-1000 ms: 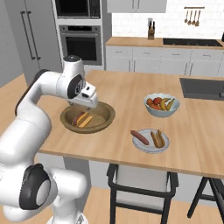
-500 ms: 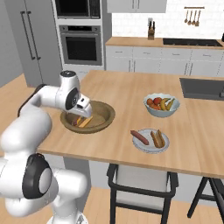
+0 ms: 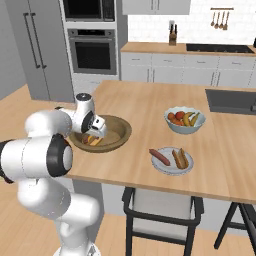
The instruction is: Place one bun and one sausage from the bowl on each plate.
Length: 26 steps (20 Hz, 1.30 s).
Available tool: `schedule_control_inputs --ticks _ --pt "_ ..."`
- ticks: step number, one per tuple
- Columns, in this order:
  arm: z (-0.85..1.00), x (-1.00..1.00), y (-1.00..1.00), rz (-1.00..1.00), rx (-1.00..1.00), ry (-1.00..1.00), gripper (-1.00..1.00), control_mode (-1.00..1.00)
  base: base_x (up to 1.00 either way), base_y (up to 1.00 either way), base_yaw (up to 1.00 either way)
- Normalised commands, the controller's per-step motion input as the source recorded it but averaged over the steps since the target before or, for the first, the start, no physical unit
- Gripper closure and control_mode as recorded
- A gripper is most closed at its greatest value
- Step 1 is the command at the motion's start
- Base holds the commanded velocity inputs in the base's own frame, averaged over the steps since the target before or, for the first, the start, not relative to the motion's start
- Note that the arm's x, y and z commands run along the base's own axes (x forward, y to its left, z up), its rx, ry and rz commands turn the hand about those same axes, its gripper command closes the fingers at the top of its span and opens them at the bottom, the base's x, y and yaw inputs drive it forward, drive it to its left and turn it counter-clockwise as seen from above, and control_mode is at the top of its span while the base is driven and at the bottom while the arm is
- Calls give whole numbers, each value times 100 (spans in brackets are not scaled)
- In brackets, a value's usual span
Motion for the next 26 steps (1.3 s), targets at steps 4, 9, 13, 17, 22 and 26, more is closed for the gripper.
schedule_control_inputs --ticks 4,9,13,17,22,26 --pt "-43 78 2 7 0 0 -100 -100 0 0 0" --pt "-50 75 16 4 0 0 -100 -100 0 0 0" --pt "-42 67 9 0 0 0 -100 -100 0 0 0" --pt "-51 47 3 0 0 0 -100 -100 0 0 0" --pt "-51 30 22 -3 0 0 -100 -100 0 0 0" --pt "-51 6 18 -6 -2 0 100 -100 0 0 0"
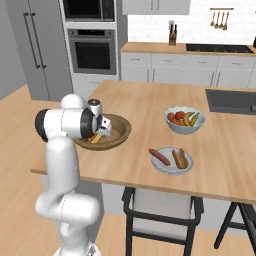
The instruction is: Place one bun and one sausage from the bowl on each plate.
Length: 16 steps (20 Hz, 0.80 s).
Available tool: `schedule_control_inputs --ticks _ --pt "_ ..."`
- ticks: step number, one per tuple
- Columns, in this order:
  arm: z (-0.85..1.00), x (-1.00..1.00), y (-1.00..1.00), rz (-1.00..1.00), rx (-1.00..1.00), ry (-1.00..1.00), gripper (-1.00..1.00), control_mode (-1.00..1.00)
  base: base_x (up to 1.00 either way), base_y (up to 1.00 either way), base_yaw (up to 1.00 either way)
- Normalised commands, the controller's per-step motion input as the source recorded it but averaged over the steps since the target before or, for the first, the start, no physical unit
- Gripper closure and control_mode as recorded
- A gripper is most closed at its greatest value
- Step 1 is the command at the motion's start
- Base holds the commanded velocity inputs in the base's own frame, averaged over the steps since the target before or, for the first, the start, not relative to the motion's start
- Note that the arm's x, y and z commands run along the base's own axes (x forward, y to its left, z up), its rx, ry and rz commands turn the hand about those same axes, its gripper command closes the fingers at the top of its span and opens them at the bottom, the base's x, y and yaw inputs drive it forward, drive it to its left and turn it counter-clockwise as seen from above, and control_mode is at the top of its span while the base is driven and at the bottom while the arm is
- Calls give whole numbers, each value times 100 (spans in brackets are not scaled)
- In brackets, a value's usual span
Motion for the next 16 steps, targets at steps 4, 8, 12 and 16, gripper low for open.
schedule_control_inputs --ticks 4,8,12,16 --pt "-25 0 0 -12 0 -1 100 -100 0 0 0" --pt "3 -2 4 -14 0 -1 100 -100 0 0 0" --pt "76 -23 -22 -5 1 0 100 -100 0 0 0" --pt "100 -57 -82 0 4 -2 100 -100 0 0 0"
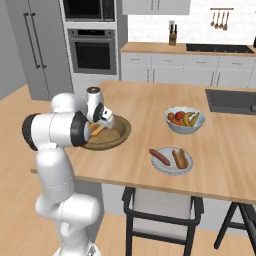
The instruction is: Place one bun and one sausage from the bowl on each plate.
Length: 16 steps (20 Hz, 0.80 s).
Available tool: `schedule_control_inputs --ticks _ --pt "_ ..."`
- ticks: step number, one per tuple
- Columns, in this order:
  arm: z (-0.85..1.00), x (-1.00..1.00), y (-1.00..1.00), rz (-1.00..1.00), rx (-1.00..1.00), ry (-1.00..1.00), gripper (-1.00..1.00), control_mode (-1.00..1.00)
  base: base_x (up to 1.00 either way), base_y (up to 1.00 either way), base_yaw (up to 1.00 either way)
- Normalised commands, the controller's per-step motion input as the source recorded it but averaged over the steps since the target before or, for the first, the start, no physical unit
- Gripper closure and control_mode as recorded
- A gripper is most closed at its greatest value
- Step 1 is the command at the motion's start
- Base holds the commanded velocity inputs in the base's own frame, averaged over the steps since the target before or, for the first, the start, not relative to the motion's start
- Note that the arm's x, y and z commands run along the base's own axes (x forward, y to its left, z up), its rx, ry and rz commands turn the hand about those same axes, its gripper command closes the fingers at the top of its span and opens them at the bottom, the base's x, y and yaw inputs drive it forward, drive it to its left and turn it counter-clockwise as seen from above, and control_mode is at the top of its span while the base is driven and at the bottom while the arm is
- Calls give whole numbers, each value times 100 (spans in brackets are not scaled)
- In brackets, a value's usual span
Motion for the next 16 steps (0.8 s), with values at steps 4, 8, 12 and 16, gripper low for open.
schedule_control_inputs --ticks 4,8,12,16 --pt "100 -100 -84 0 1 -4 100 -100 0 0 0" --pt "91 -100 -33 2 -5 1 100 -100 0 0 0" --pt "45 -68 5 12 -25 31 100 -100 0 0 0" --pt "46 14 1 15 -16 50 100 -100 0 0 0"
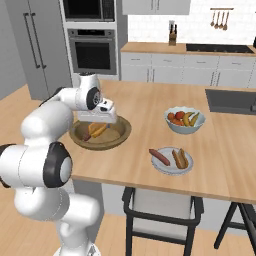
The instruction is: Place one bun and one sausage from the bowl on each plate.
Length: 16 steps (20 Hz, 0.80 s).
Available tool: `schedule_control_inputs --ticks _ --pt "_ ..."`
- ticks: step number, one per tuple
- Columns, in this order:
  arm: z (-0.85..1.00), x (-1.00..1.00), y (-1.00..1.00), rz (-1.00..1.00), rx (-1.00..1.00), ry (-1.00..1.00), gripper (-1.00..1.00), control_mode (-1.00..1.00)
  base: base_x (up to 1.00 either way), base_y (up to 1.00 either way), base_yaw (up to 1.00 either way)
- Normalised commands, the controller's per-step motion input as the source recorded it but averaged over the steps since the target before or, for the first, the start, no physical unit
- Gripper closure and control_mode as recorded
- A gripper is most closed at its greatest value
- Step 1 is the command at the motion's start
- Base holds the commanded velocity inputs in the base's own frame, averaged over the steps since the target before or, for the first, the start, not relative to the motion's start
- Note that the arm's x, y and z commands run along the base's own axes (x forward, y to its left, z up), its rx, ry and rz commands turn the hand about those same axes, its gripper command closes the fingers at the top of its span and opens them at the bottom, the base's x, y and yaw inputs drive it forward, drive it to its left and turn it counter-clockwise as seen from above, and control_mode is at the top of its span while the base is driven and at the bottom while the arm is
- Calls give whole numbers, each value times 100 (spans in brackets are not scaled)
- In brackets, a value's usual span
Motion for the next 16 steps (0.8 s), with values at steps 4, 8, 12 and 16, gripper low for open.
schedule_control_inputs --ticks 4,8,12,16 --pt "68 34 -4 11 0 41 100 -100 0 0 0" --pt "37 16 -1 7 0 25 100 100 1 -1 2" --pt "0 0 0 0 0 0 100 100 -46 -23 5" --pt "0 0 0 0 0 0 100 100 -90 -35 0"
